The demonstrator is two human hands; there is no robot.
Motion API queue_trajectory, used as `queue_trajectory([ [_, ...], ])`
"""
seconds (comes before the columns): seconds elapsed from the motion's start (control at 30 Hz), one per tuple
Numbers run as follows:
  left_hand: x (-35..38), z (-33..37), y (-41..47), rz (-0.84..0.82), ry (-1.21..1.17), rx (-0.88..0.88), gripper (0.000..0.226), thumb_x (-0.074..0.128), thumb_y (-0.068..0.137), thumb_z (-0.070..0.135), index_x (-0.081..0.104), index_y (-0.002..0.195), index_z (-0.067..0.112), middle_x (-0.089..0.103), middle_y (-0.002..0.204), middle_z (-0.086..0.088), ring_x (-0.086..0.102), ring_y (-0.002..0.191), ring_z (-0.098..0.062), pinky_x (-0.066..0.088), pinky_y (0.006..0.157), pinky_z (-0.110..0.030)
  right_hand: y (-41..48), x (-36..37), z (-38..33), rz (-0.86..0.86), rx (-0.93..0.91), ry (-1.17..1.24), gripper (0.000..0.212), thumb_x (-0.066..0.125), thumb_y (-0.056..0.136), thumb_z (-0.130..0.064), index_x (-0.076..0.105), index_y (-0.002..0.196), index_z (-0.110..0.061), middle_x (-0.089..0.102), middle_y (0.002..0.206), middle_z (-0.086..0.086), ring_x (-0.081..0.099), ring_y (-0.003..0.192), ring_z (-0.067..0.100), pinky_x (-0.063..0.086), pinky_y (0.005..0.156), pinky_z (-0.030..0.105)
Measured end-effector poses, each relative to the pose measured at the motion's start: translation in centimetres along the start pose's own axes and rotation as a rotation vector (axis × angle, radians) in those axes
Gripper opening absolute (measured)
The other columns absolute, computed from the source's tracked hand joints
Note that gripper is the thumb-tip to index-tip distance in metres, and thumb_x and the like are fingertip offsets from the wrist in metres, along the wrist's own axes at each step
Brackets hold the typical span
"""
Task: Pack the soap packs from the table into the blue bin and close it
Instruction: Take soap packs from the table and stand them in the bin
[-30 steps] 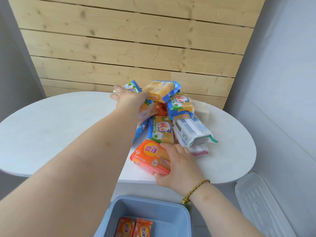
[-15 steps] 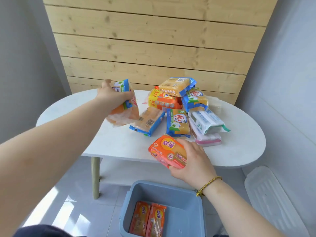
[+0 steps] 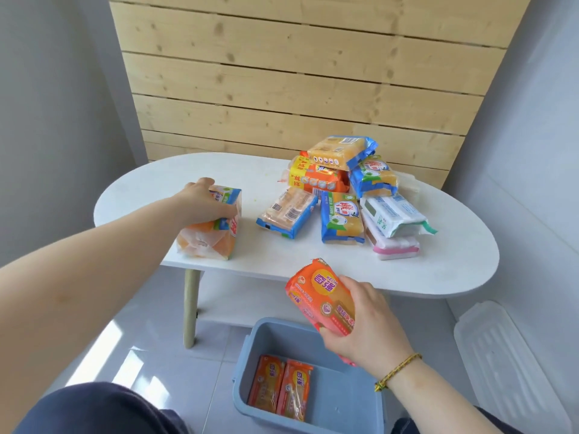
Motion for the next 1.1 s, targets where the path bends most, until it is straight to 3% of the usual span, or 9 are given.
queue_trajectory([
  [0.13, 0.4, 0.8, -0.8, 0.032, 0.173, 0.051, 0.07, 0.057, 0.082, 0.037, 0.025, 0.141, 0.021, 0.024, 0.148, -0.01, 0.029, 0.132, -0.031, 0.033, 0.099, -0.038, -0.5, 1.0, 0.6, -0.072, -0.019, 0.048, 0.081, 0.068, 0.068, -0.039, 0.027, 0.137, -0.027, 0.04, 0.125, -0.008, 0.042, 0.117, 0.008, 0.042, 0.095, 0.021],
  [0.23, -0.1, 2.4, -3.0, 0.282, 0.336, 0.269, 0.057, 0.047, 0.089, 0.041, 0.029, 0.14, 0.023, 0.01, 0.156, -0.007, 0.001, 0.143, -0.024, 0.002, 0.115, -0.04, -0.9, 2.2, 1.3, -0.15, -0.05, 0.06, 0.081, 0.069, 0.067, -0.04, 0.028, 0.135, -0.028, 0.039, 0.118, -0.011, 0.043, 0.115, 0.006, 0.043, 0.093, 0.02],
  [0.43, 4.1, 3.1, -13.0, 0.577, 0.084, 0.831, 0.034, 0.043, 0.084, 0.015, 0.064, 0.106, 0.001, 0.055, 0.125, -0.026, 0.034, 0.127, -0.036, 0.019, 0.108, -0.044, -1.2, 7.5, 5.5, -0.351, 0.038, -0.004, 0.083, 0.068, 0.067, -0.041, 0.024, 0.137, -0.03, 0.041, 0.129, -0.004, 0.041, 0.119, 0.012, 0.038, 0.097, 0.024],
  [0.57, 12.2, -0.2, -14.8, 0.376, 0.088, 0.759, 0.035, 0.04, 0.081, 0.014, 0.067, 0.099, 0.002, 0.063, 0.115, -0.023, 0.04, 0.119, -0.031, 0.023, 0.102, -0.039, -1.1, 12.2, 10.1, -0.459, 0.227, -0.037, 0.09, 0.066, 0.07, -0.042, 0.01, 0.14, -0.039, 0.04, 0.132, 0.004, 0.04, 0.123, 0.021, 0.042, 0.098, 0.034],
  [0.67, 19.3, -2.9, -13.5, 0.079, 0.227, 0.61, 0.037, 0.05, 0.085, 0.02, 0.057, 0.12, 0.009, 0.052, 0.134, -0.017, 0.048, 0.125, -0.03, 0.031, 0.107, -0.032, -1.4, 15.8, 12.6, -0.521, 0.352, -0.046, 0.094, 0.065, 0.072, -0.041, 0.0, 0.141, -0.042, 0.038, 0.135, 0.008, 0.041, 0.124, 0.027, 0.044, 0.093, 0.035],
  [0.77, 25.6, -6.9, -10.7, -0.159, 0.326, 0.429, 0.057, 0.036, 0.095, 0.034, 0.011, 0.146, 0.022, 0.001, 0.157, -0.004, 0.004, 0.145, -0.018, 0.0, 0.118, -0.03, -2.2, 20.1, 15.4, -0.575, 0.518, 0.023, 0.097, 0.064, 0.076, -0.037, -0.006, 0.142, -0.038, 0.033, 0.139, 0.011, 0.043, 0.123, 0.028, 0.046, 0.089, 0.034],
  [0.93, 31.9, -11.9, -9.4, -0.391, 0.579, 0.348, 0.071, 0.031, 0.092, 0.051, -0.008, 0.145, 0.024, -0.018, 0.155, -0.003, -0.021, 0.141, -0.019, -0.011, 0.116, -0.034, -3.3, 25.6, 19.4, -0.643, 0.712, 0.1, 0.101, 0.064, 0.078, -0.034, -0.013, 0.143, -0.036, 0.015, 0.151, 0.016, 0.029, 0.136, 0.032, 0.04, 0.103, 0.04],
  [1.03, 31.9, -12.2, -9.2, -0.311, 0.629, 0.425, 0.067, 0.021, 0.091, 0.056, 0.004, 0.146, 0.02, -0.001, 0.157, -0.008, -0.012, 0.143, -0.022, -0.022, 0.111, -0.028, -4.2, 28.1, 21.2, -0.643, 0.853, 0.103, 0.102, 0.064, 0.08, -0.033, -0.016, 0.143, -0.033, 0.014, 0.15, 0.017, 0.03, 0.135, 0.033, 0.038, 0.104, 0.04],
  [1.1, 31.4, -11.3, -9.3, -0.361, 0.608, 0.418, 0.069, 0.006, 0.092, 0.053, 0.049, 0.13, 0.014, 0.048, 0.138, -0.016, 0.039, 0.132, -0.028, -0.016, 0.11, -0.026, -4.6, 29.4, 21.8, -0.643, 0.929, 0.122, 0.104, 0.064, 0.08, -0.034, -0.02, 0.141, -0.033, 0.013, 0.15, 0.018, 0.028, 0.136, 0.034, 0.037, 0.105, 0.041],
])
Point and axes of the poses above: each hand's wrist, its own y-axis towards the middle knuckle, its own x-axis out of the palm, z = x × y, the point moved 8 cm from there along y, towards the middle knuckle
